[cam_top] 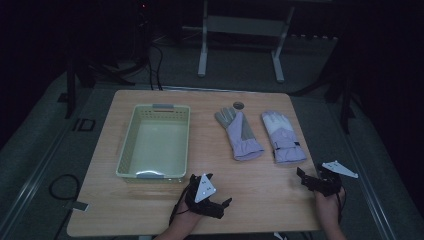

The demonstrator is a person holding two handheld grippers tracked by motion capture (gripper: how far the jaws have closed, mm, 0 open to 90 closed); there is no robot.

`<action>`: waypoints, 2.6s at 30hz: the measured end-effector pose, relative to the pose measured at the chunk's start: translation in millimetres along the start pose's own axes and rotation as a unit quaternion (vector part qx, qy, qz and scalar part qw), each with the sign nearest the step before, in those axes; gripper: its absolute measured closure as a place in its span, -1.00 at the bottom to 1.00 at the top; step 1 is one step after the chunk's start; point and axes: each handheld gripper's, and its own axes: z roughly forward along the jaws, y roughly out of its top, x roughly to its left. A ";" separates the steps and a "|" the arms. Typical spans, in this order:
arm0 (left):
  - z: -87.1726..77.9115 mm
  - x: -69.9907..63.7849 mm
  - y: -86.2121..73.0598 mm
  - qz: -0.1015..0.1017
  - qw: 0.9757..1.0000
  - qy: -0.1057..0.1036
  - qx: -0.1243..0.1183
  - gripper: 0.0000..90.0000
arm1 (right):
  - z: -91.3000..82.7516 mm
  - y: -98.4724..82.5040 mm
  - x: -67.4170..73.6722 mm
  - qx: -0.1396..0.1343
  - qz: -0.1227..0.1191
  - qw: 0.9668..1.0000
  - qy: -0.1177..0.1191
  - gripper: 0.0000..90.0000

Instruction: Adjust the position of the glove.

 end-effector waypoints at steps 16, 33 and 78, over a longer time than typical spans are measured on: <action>0.5 -0.6 0.2 0.001 1.000 0.002 0.002 -0.98 | -2.0 1.2 -1.8 0.006 0.004 1.000 0.001 -0.75; 0.6 -0.9 0.3 0.003 1.000 -0.001 0.005 -0.98 | -12.7 35.7 2.8 0.014 -0.022 1.000 0.011 -0.71; 0.7 0.2 0.4 0.000 1.000 -0.012 0.005 -0.98 | 16.5 133.9 63.8 0.030 -0.068 0.988 0.138 -0.64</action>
